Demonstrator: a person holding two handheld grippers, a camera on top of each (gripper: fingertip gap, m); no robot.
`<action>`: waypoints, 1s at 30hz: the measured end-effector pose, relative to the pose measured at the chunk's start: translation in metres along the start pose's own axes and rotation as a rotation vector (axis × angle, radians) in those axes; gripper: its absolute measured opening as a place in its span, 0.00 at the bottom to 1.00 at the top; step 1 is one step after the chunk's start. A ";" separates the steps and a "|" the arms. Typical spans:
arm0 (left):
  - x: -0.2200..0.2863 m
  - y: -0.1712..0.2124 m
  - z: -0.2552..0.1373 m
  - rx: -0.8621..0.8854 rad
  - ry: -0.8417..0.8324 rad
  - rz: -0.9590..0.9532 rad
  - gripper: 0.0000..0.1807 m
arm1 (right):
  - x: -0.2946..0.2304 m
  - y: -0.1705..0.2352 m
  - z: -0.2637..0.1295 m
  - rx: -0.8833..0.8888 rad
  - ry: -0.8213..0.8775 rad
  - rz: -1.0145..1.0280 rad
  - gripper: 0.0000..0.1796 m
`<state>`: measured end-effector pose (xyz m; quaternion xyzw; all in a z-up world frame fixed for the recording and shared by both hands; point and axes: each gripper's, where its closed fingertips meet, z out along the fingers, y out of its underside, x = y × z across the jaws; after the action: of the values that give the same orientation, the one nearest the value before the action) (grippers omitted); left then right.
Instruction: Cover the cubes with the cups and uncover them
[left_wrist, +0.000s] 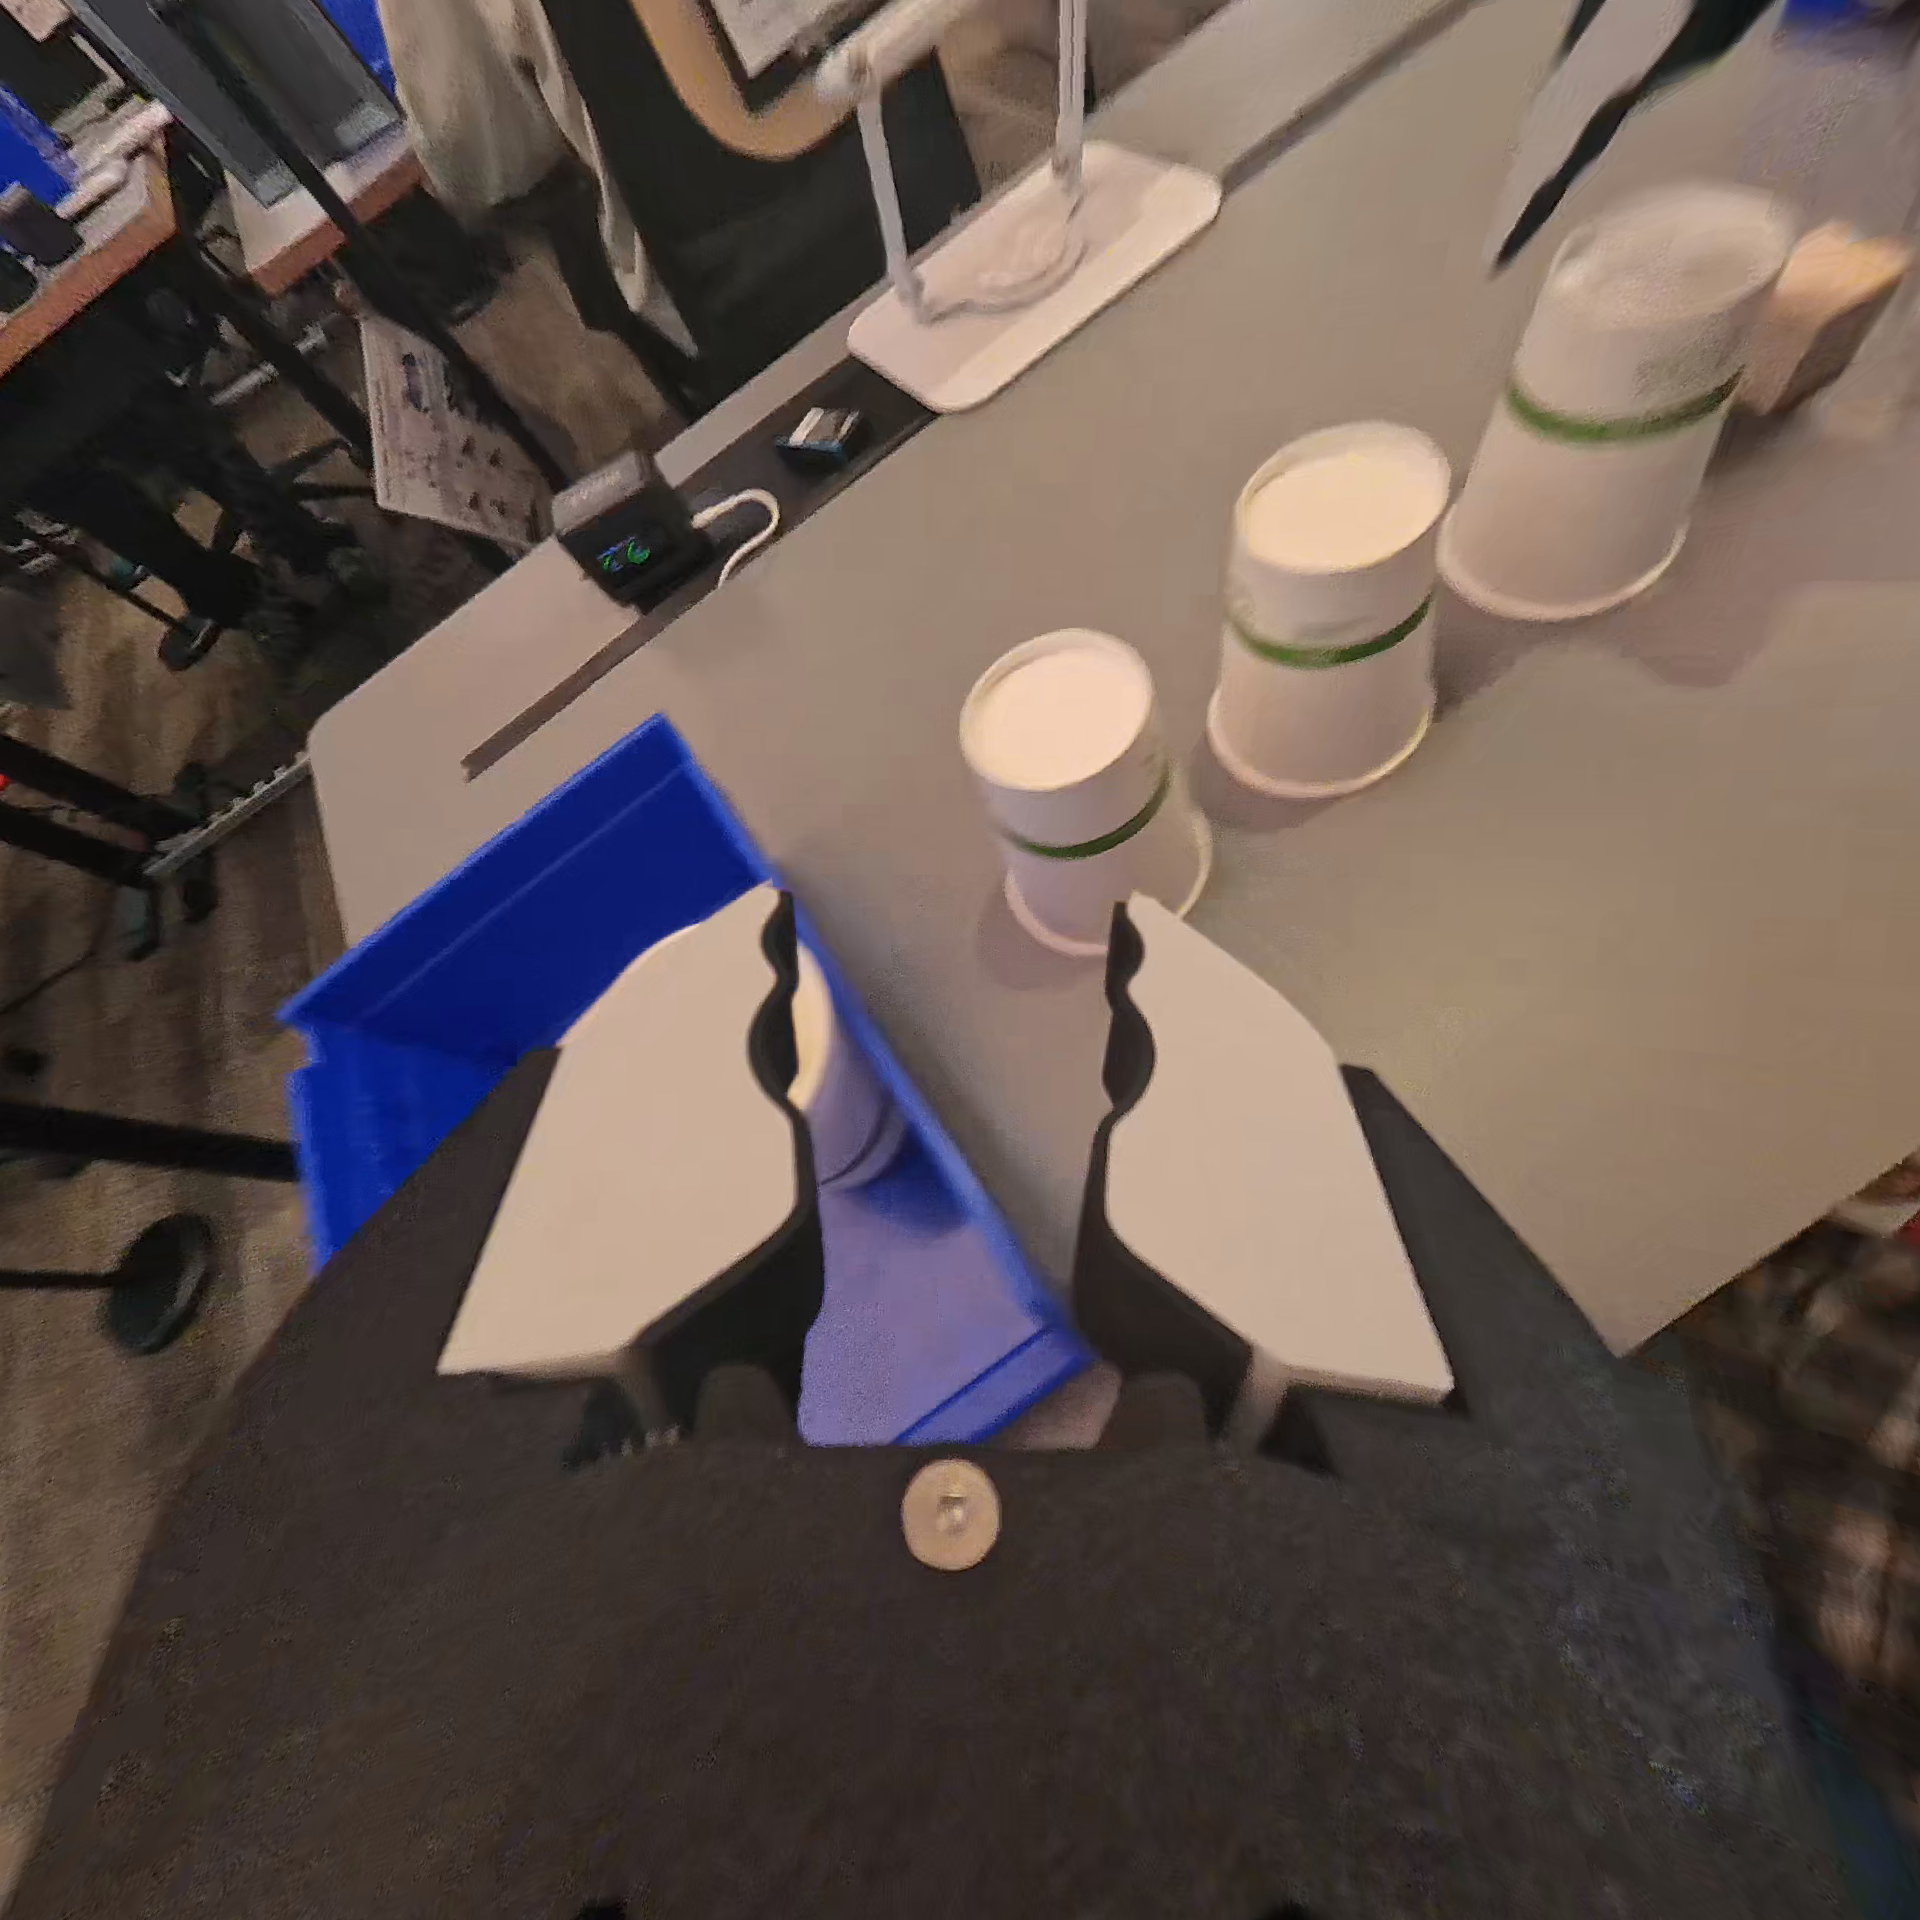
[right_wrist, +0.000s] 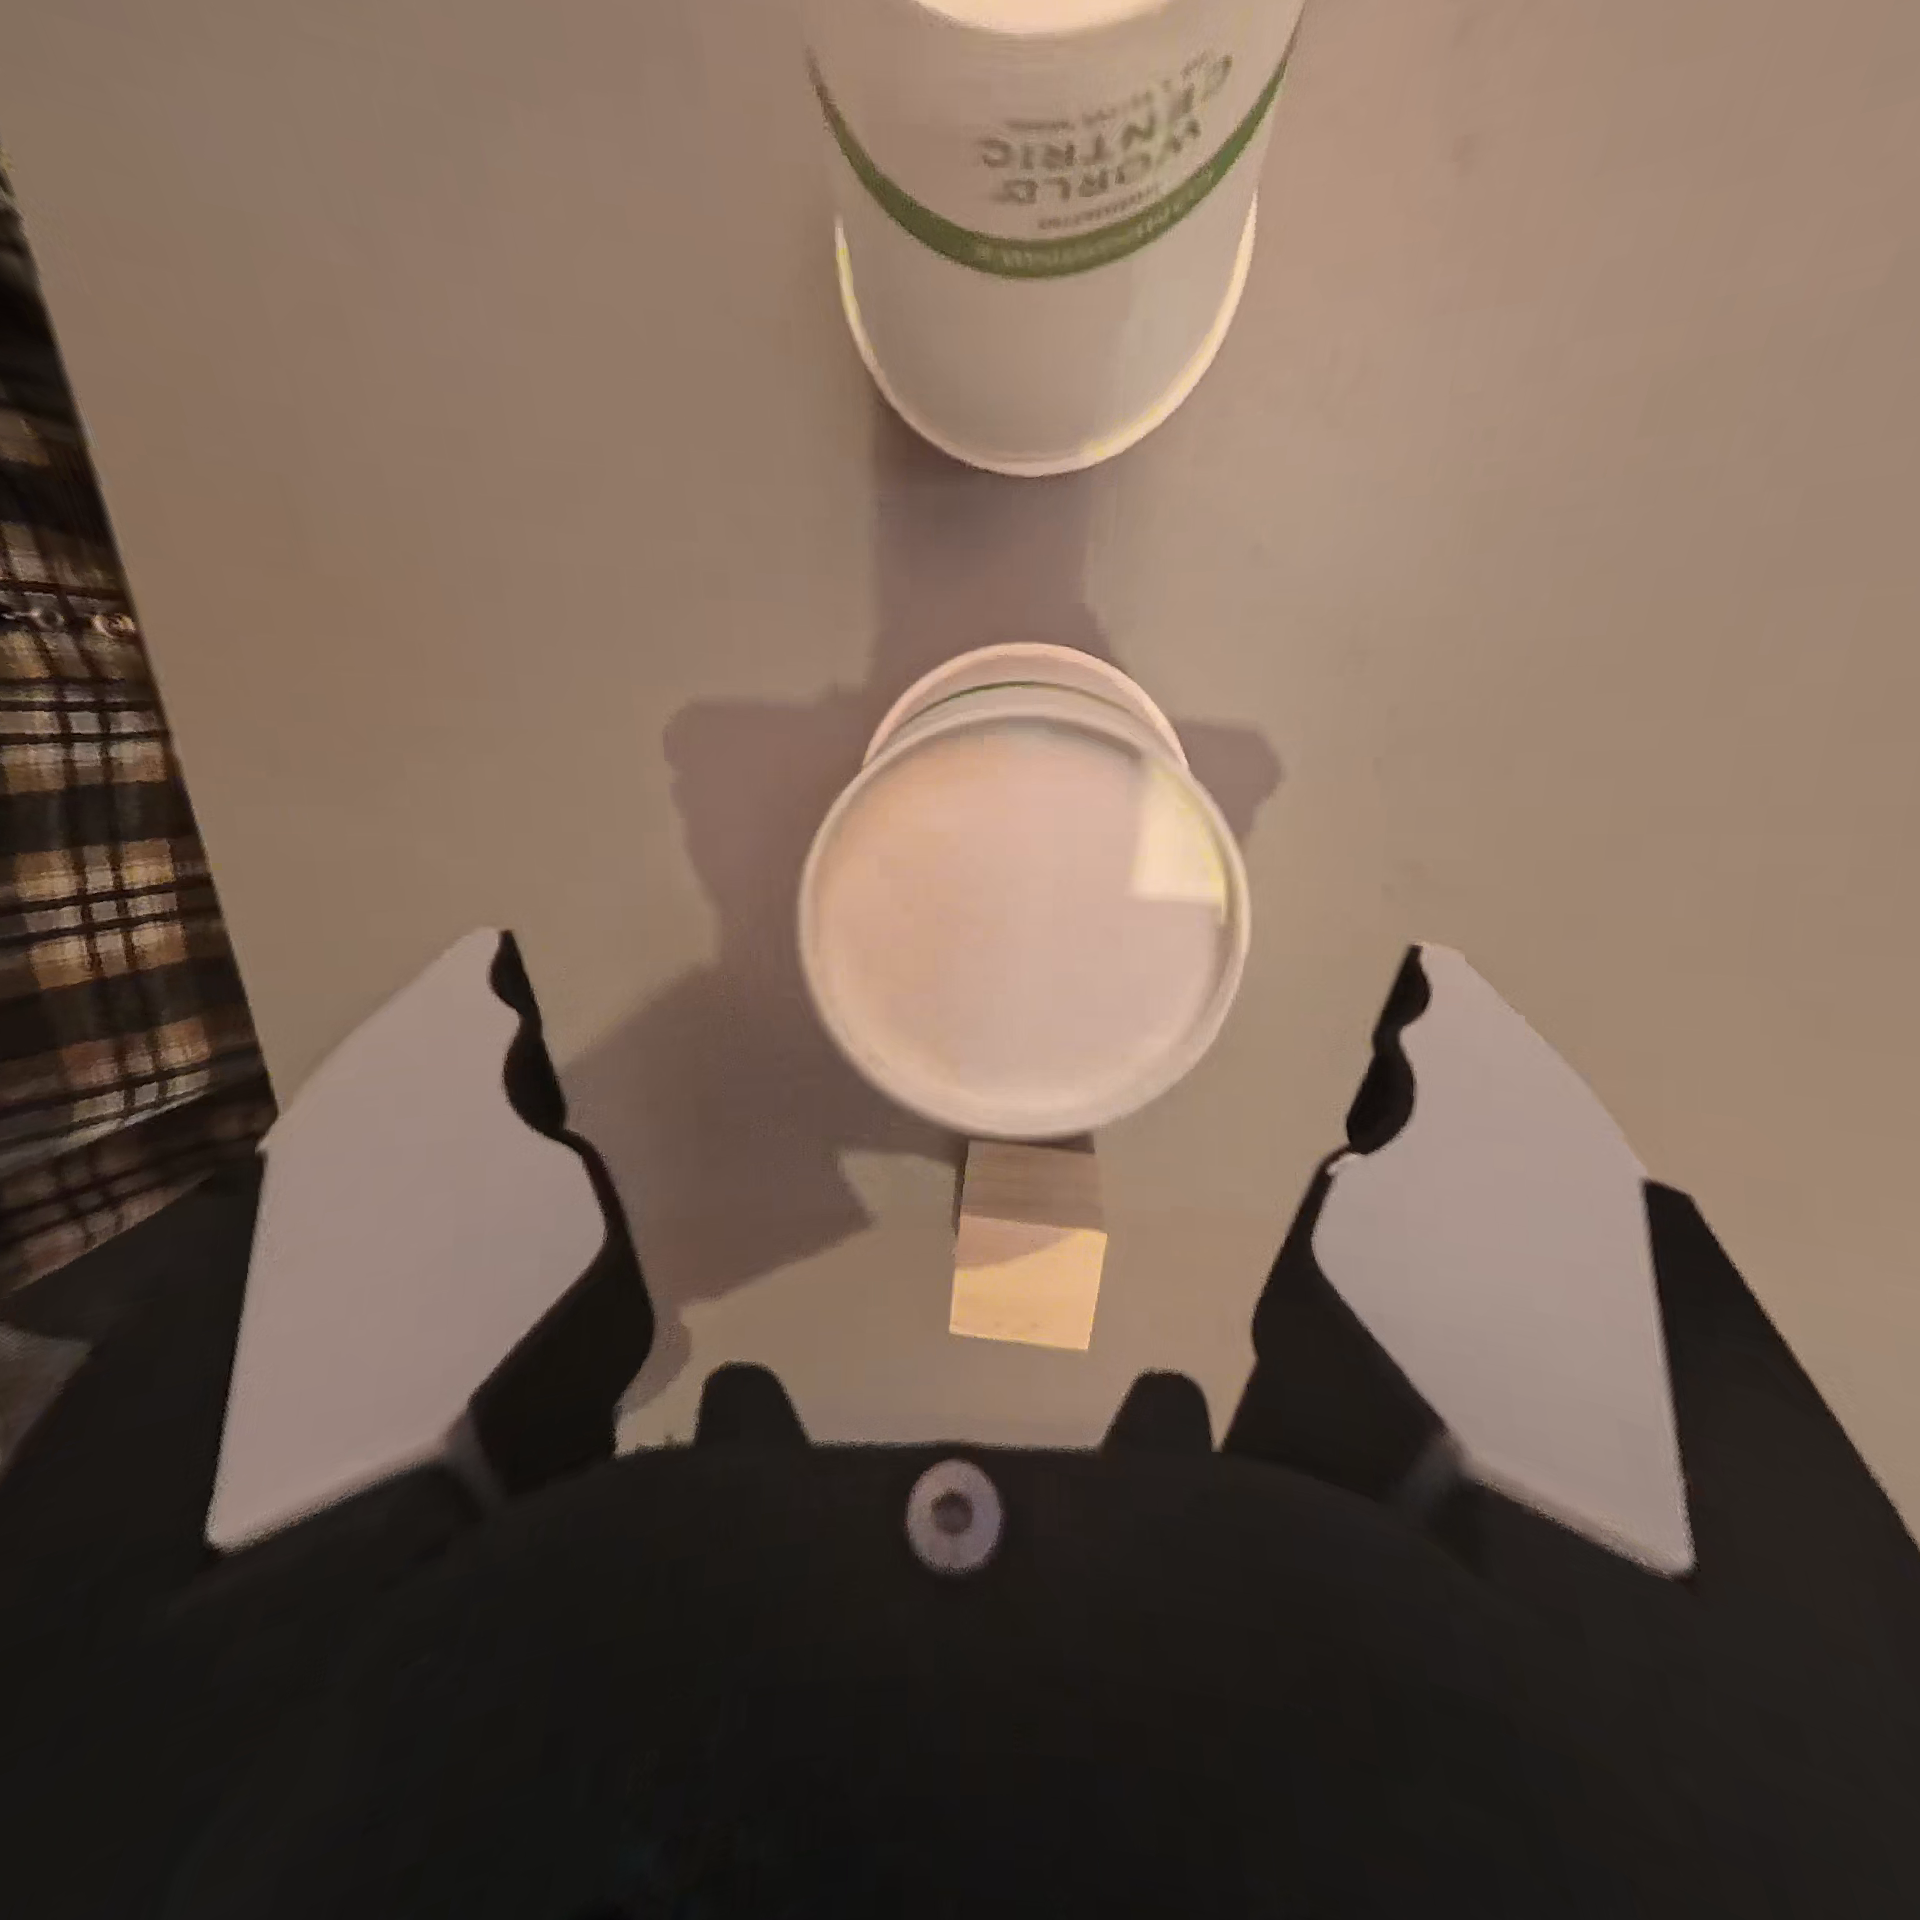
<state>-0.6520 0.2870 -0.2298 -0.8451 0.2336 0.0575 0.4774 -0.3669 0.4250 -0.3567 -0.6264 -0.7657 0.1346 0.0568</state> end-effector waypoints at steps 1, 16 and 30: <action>-0.012 0.004 -0.002 -0.043 0.013 0.033 0.31 | -0.003 0.000 -0.008 0.033 0.021 -0.010 0.81; -0.053 0.123 0.044 -0.699 0.290 0.399 0.29 | -0.071 0.042 -0.102 0.482 0.117 0.058 0.81; -0.082 0.123 0.051 -0.673 0.269 0.288 0.00 | -0.089 0.071 -0.101 0.573 0.154 0.130 0.80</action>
<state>-0.7732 0.3035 -0.3265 -0.9131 0.3783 0.0859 0.1254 -0.2548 0.3644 -0.2721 -0.6411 -0.6481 0.3004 0.2804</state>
